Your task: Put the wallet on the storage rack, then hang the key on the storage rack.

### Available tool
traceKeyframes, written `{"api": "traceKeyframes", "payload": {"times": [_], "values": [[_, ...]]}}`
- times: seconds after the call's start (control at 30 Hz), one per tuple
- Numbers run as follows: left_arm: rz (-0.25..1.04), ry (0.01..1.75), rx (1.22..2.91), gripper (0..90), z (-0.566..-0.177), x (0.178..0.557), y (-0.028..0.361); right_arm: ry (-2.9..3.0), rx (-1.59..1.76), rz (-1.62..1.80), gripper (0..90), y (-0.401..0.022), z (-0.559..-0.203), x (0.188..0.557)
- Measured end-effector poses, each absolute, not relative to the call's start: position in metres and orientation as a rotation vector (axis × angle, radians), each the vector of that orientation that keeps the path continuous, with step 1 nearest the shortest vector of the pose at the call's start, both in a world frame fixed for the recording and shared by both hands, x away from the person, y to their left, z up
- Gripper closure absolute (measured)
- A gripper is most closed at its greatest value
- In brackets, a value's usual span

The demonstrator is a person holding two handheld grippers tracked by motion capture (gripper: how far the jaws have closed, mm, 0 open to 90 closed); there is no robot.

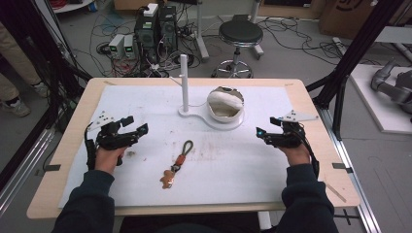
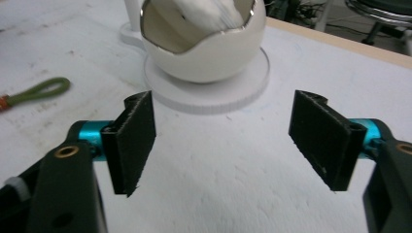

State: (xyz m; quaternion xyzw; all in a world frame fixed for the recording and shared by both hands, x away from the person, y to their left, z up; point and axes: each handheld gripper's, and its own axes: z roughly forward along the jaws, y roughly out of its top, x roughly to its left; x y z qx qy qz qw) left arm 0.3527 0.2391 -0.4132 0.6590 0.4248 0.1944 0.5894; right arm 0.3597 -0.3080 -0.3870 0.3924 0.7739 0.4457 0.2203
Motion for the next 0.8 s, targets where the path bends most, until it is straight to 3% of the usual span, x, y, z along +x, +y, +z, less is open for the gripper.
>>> {"api": "traceKeyframes", "payload": {"times": [0.8], "values": [[0.395,0.976,1.605,20.9,-0.419,0.356,0.222,2.106,1.131,1.144,22.7,-0.324,-0.406,0.349]]}}
